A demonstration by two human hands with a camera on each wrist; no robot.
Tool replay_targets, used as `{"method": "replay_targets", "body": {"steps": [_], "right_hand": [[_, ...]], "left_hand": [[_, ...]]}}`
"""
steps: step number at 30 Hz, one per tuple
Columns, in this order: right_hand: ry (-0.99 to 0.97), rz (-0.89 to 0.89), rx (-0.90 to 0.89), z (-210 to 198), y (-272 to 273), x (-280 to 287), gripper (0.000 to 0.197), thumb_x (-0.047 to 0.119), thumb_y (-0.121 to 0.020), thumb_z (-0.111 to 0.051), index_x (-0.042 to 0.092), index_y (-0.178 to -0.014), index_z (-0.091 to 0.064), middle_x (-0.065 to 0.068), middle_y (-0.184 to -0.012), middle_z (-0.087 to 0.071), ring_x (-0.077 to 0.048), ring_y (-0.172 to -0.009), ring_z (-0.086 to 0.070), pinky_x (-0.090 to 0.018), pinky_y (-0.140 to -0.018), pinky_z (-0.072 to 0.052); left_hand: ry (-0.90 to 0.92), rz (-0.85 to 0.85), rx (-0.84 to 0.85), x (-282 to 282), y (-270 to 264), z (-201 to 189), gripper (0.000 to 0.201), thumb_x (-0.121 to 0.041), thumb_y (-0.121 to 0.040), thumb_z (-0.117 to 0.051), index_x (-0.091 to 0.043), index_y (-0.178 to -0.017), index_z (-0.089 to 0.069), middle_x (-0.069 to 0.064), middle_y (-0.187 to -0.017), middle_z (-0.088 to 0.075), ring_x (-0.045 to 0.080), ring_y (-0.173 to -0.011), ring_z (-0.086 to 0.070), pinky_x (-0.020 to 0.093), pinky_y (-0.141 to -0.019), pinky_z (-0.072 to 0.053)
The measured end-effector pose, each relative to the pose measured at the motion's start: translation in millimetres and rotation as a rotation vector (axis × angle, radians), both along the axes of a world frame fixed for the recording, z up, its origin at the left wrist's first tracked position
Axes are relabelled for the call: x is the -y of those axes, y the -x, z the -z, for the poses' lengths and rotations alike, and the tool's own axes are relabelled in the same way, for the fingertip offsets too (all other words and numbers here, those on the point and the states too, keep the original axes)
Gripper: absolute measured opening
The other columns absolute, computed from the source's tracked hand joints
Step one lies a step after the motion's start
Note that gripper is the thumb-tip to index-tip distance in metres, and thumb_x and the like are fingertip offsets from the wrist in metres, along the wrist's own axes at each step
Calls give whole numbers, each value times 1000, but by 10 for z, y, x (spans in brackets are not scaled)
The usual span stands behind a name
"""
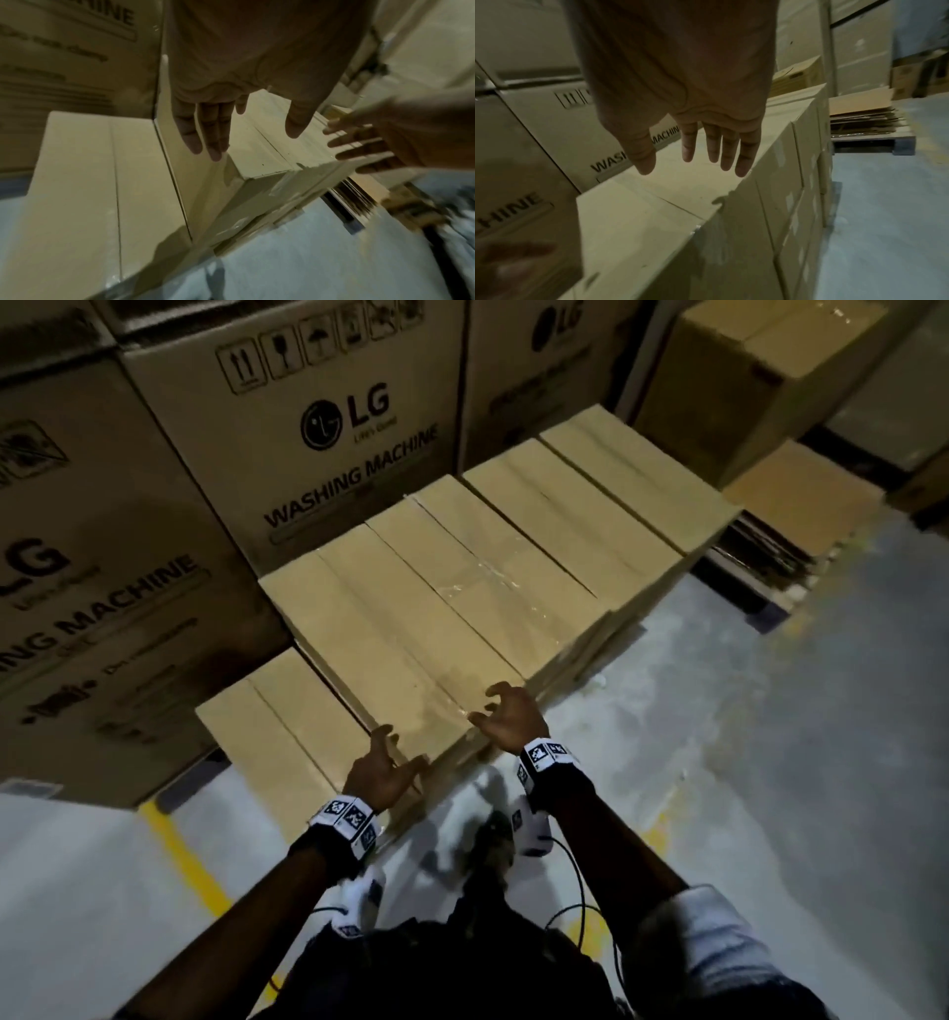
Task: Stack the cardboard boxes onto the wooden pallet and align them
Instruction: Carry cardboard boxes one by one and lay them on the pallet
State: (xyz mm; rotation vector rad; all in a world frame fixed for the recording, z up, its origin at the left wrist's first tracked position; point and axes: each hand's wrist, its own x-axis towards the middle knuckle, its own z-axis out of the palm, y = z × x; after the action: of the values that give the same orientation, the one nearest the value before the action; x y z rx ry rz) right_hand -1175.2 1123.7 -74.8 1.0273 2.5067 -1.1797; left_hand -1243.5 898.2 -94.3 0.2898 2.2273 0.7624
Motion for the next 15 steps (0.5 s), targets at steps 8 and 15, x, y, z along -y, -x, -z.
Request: {"method": "replay_targets", "body": {"steps": [8,15], "right_hand": [[-112,-184,168,430,251,-820,72,35,-88,-75,16,-149,-44,-13,-153,-38,-37,-139,-43,-44,-106,-46],[-109,-37,-5,595,254,-784,64,34,-78,-66,6,-136,-59,-19,-140,-49,-41,-113,-61,-39,-80,-52]], "left_hand": [[11,-189,202,-423,-27,208,110,-79,-79,-62,-34,-163,-8,7,-154,-47,35,-132,-55,30,-100,-42],[-22,-251,293,-686,19,297,108,-80,-84,-59,-36,-165,-2,-4,-172,-14,28,-147,-39,29,-110,-32]]}}
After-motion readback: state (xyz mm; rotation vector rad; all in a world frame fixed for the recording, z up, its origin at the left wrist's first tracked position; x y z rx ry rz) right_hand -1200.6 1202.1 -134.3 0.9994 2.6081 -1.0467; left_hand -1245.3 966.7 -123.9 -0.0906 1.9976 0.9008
